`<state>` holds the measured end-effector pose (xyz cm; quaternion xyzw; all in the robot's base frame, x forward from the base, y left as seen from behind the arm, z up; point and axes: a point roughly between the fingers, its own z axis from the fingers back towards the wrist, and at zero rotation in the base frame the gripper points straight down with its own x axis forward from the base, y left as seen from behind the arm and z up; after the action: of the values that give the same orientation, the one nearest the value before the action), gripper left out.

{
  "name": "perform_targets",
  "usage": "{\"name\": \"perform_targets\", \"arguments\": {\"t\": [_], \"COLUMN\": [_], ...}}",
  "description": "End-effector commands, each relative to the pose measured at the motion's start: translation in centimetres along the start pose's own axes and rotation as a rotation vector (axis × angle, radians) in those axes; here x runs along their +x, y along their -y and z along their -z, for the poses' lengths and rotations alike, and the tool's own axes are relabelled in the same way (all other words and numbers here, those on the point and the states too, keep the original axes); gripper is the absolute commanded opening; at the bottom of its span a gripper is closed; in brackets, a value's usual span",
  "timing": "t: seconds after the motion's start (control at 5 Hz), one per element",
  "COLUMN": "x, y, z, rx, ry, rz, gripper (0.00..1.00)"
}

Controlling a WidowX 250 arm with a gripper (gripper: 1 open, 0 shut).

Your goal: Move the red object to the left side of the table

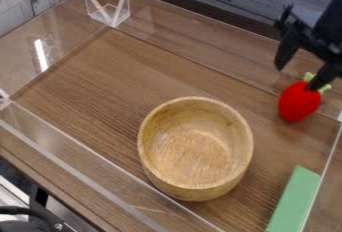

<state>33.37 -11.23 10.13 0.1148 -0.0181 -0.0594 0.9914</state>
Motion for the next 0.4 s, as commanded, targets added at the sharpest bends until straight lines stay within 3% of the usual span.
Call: {"name": "perform_targets", "arguments": {"t": [0.0,0.2], "x": [0.5,0.6], "y": [0.1,0.6], "z": [-0.3,0.8], "rx": [-0.019,-0.025], "ry": [0.039,0.035], "rz": [0.016,0.049], "gripper": [1.0,1.0]}}
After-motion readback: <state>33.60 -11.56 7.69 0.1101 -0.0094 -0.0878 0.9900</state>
